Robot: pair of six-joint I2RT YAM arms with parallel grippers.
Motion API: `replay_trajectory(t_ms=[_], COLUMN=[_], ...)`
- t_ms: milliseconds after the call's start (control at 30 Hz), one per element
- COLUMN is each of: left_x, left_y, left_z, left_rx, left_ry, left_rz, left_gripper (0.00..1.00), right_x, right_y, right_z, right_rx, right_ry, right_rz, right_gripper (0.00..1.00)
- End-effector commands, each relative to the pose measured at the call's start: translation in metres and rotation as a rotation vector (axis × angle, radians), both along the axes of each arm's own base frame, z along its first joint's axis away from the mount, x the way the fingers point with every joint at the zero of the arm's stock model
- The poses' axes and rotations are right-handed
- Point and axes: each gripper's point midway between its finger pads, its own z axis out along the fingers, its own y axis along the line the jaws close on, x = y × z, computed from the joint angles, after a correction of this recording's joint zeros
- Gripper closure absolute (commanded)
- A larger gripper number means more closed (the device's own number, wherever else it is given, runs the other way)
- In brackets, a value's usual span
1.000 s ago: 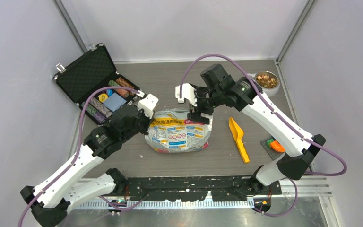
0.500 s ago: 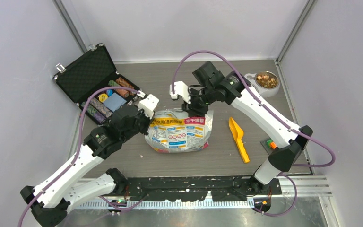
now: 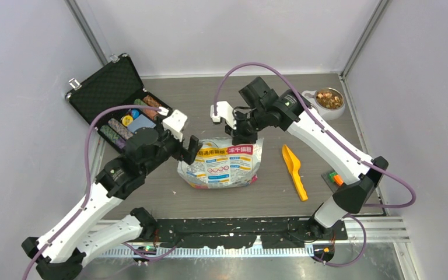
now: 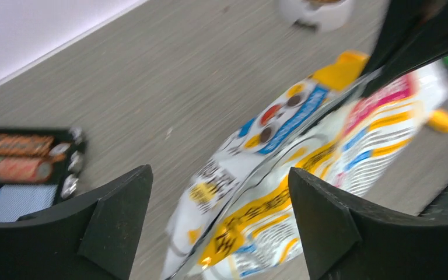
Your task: Serve the pet food
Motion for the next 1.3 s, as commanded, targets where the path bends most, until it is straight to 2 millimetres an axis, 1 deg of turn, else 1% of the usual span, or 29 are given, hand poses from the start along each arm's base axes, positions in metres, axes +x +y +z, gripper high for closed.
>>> replay_trajectory(t_ms=[0,33,67,100,133,167,200,233,267,300,333,367,467,567,600,733,800,900,1000,1033,1100,1267], left_x=[-0.018,-0.023,-0.028,-0.032,-0.034,-0.035,-0.036,-0.038,-0.042,-0.046,-0.048,-0.049,-0.04,-0.034,-0.031,-0.016,-0.012,-0.01,-0.016,-0.02,-0.023,-0.025], left_y=[-0.046,-0.056,-0.066,-0.073,-0.079,-0.083,-0.087,-0.091,-0.094,-0.098,-0.1,-0.103,-0.106,-0.107,-0.106,-0.097,-0.093,-0.095,-0.099,-0.101,-0.103,-0.101], left_z=[0.071,0.076,0.077,0.076,0.073,0.068,0.062,0.055,0.05,0.046,0.044,0.043,0.039,0.032,0.029,0.009,0.003,0.001,0.001,0.001,-0.001,-0.005], left_rx=[-0.243,-0.258,-0.265,-0.264,-0.251,-0.235,-0.219,-0.196,-0.178,-0.162,-0.155,-0.152,-0.142,-0.121,-0.108,-0.057,-0.061,-0.093,-0.111,-0.114,-0.116,-0.121], left_ry=[-0.123,-0.121,-0.111,-0.1,-0.084,-0.073,-0.062,-0.056,-0.053,-0.05,-0.048,-0.047,-0.056,-0.054,-0.047,-0.024,0.0,0.018,0.036,0.041,0.047,0.042], left_rz=[-0.24,-0.301,-0.362,-0.409,-0.449,-0.477,-0.5,-0.54,-0.584,-0.624,-0.653,-0.669,-0.651,-0.638,-0.628,-0.54,-0.516,-0.52,-0.571,-0.595,-0.623,-0.614], left_gripper=[0.04,0.02,0.01,0.01,0.01,0.01,0.01,0.01,0.01,0.03,0.05,0.08,0.2,0.24,0.28,0.39,0.41,0.45,0.58,0.69,0.99,1.0], right_x=[-0.004,-0.004,-0.005,-0.005,-0.007,-0.007,-0.008,-0.01,-0.012,-0.014,-0.015,-0.016,-0.02,-0.023,-0.023,-0.027,-0.029,-0.032,-0.031,-0.031,-0.029,-0.021], right_y=[0.007,0.008,0.007,0.008,0.007,0.008,0.007,0.007,0.007,0.007,0.006,0.006,0.005,0.003,0.003,0.003,0.002,0.002,0.002,0.003,0.004,0.002], right_z=[0.032,0.037,0.033,0.04,0.037,0.044,0.041,0.047,0.044,0.048,0.046,0.049,0.046,0.044,0.045,0.048,0.048,0.047,0.046,0.047,0.047,0.046], right_rx=[0.136,0.158,0.158,0.184,0.186,0.212,0.214,0.236,0.237,0.255,0.254,0.266,0.271,0.273,0.277,0.295,0.301,0.306,0.308,0.31,0.314,0.314], right_ry=[-0.083,-0.101,-0.099,-0.123,-0.123,-0.145,-0.143,-0.158,-0.154,-0.165,-0.162,-0.172,-0.174,-0.184,-0.188,-0.196,-0.197,-0.195,-0.194,-0.196,-0.195,-0.203], right_rz=[0.025,0.029,0.03,0.033,0.036,0.04,0.042,0.049,0.053,0.06,0.061,0.065,0.085,0.102,0.105,0.119,0.124,0.136,0.133,0.131,0.119,0.056], right_gripper=[0.95,0.95,0.95,0.95,0.95,0.95,0.95,0.95,0.95,0.95,0.95,0.95,0.95,0.95,0.95,0.95,0.95,0.95,0.95,0.95,0.95,0.95])
